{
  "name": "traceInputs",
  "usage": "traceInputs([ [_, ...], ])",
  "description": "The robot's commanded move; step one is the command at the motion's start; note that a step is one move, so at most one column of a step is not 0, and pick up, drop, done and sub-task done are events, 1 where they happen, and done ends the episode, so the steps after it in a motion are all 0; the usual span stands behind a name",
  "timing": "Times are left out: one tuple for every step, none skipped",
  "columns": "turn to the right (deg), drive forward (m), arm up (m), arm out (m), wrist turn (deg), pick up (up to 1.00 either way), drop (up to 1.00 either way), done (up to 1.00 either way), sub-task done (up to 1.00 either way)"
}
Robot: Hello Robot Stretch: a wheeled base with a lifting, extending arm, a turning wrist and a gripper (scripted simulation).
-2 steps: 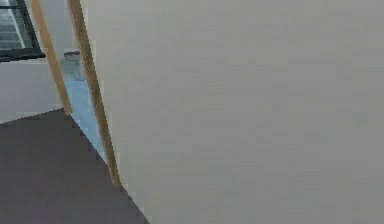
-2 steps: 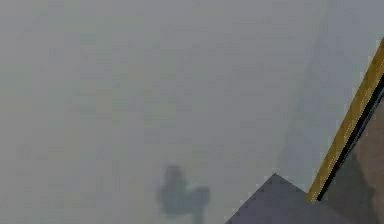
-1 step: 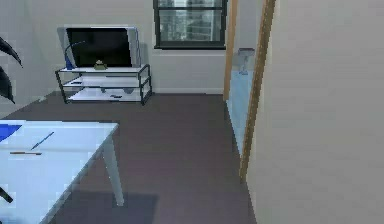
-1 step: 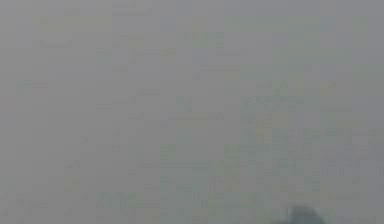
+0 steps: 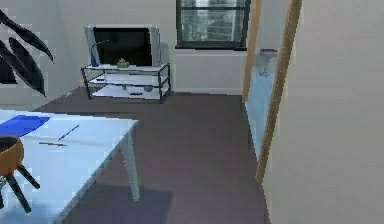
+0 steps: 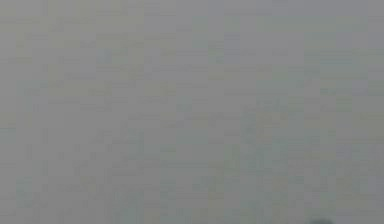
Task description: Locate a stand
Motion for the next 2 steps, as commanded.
traceInputs([
  [0.0,1.0,0.0,0.0,0.0,0.0,0.0,0.0,0.0],
  [-3.0,0.0,0.0,0.0,0.0,0.0,0.0,0.0,0.0],
])
